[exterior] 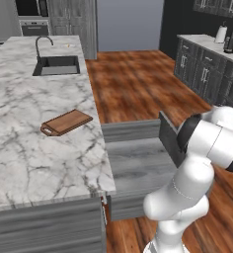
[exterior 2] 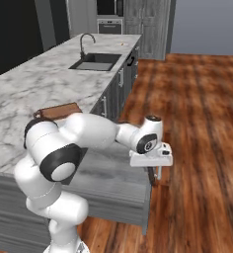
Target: Pick up the knife from the drawer and place it on the cutting board. Then place the meat from the plate to the cutting board.
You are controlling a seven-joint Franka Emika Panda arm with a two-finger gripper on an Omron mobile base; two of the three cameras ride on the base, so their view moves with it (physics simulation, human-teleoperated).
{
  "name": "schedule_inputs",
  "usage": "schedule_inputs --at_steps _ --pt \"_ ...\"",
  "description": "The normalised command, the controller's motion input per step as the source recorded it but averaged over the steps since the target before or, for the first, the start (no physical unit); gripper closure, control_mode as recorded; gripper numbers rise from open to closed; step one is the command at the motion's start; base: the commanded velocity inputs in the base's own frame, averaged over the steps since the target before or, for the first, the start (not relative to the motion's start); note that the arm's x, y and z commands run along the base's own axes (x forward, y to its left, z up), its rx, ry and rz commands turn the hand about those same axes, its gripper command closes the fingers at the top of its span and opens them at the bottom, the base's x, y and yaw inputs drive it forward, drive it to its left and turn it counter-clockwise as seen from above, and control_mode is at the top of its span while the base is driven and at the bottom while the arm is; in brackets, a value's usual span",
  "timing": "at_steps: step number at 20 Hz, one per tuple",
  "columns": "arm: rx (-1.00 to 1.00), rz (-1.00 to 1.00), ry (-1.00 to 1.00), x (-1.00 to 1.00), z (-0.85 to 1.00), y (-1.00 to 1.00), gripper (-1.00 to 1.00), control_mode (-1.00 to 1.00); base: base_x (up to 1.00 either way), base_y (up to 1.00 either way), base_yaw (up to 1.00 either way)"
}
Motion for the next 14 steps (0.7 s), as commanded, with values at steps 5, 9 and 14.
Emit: schedule_inputs --at_steps 5,9,14 --pt "0.00 0.00 -0.04 -0.13 -0.15 -0.57 1.00 -1.00 0.00 0.00 0.00" --pt "0.00 0.00 -0.05 -0.07 -0.31 -0.55 1.00 -1.00 0.00 0.00 0.00" --pt "0.00 0.00 -0.05 0.00 -0.35 -0.50 1.00 -1.00 0.00 0.00 0.00"
